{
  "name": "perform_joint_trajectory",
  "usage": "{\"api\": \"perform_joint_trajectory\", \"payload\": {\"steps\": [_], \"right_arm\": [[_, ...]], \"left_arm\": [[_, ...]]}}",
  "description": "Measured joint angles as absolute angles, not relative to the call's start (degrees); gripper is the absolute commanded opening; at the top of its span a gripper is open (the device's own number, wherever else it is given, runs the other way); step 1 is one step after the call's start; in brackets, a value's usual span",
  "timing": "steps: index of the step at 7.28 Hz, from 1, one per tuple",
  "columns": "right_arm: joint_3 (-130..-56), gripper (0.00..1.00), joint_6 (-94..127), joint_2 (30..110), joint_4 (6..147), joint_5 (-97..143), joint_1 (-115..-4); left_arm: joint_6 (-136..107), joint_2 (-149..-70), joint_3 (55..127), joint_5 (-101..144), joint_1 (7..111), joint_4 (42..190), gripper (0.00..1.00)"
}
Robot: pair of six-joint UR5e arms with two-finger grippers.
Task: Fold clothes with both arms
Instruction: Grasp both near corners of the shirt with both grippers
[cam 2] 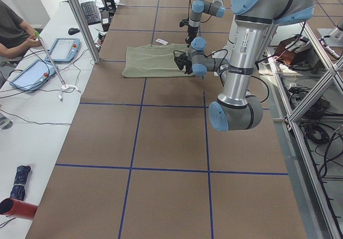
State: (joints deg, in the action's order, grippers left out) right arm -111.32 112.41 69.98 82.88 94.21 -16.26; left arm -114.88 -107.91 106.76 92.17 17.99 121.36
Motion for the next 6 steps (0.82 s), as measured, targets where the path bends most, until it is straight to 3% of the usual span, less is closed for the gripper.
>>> {"api": "perform_joint_trajectory", "payload": {"steps": [6], "right_arm": [[-112.3,0.0,112.4,70.0,82.9,94.2,-16.3]], "left_arm": [[-118.6,-107.6,105.8,91.8,14.0,121.0,0.6]]}}
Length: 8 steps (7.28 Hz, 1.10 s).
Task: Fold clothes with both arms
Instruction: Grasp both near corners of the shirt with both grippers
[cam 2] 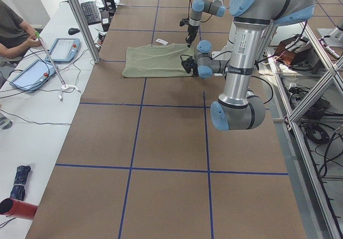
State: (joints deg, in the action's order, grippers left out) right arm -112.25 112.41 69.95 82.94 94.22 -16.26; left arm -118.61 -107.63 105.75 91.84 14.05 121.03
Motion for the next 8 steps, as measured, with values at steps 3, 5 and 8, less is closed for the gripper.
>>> {"api": "perform_joint_trajectory", "payload": {"steps": [3,5,8], "right_arm": [[-112.3,0.0,112.4,69.9,82.9,94.3,-16.3],[-112.3,0.0,112.4,69.8,82.9,94.5,-16.2],[-112.3,0.0,112.4,69.7,82.9,94.6,-16.2]], "left_arm": [[-120.4,-107.6,105.5,91.8,12.8,121.0,0.44],[-121.0,-107.6,105.6,91.8,12.4,121.0,0.0],[-121.1,-107.6,105.9,91.7,12.3,120.8,0.0]]}}
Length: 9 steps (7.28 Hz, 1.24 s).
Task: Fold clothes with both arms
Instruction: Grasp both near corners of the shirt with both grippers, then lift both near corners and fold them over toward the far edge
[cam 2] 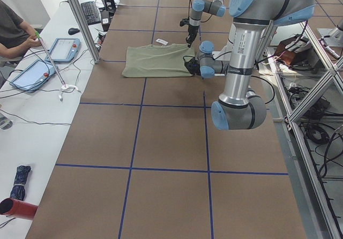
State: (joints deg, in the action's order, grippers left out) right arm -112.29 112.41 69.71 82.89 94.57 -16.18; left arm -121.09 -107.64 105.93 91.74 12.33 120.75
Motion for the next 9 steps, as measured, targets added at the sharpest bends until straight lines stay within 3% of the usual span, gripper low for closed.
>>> {"api": "perform_joint_trajectory", "payload": {"steps": [4,9], "right_arm": [[-114.0,0.0,112.8,70.2,83.1,94.4,-15.1],[-129.8,0.0,118.2,78.5,83.7,94.8,-9.7]], "left_arm": [[-122.0,-103.1,112.0,91.6,11.4,119.9,0.0],[-128.1,-102.4,125.3,91.0,6.6,114.8,0.0]]}}
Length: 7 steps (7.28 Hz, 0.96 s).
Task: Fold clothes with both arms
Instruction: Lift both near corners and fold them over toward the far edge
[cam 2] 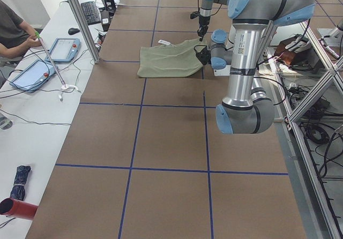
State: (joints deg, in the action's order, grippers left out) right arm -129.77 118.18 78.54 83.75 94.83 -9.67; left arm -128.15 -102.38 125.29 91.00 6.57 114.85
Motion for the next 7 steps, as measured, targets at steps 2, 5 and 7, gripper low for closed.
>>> {"api": "perform_joint_trajectory", "payload": {"steps": [2,5,7], "right_arm": [[-131.1,0.0,118.3,77.7,83.8,95.4,-13.5],[-119.8,0.0,112.9,69.2,83.6,102.2,-26.5],[-108.5,0.0,106.7,62.8,83.2,103.7,-33.1]], "left_arm": [[-123.7,-103.7,128.7,91.1,10.9,112.2,0.0],[-111.0,-110.8,119.9,92.7,23.3,111.9,0.0],[-105.4,-115.0,110.2,93.8,30.0,114.1,0.0]]}}
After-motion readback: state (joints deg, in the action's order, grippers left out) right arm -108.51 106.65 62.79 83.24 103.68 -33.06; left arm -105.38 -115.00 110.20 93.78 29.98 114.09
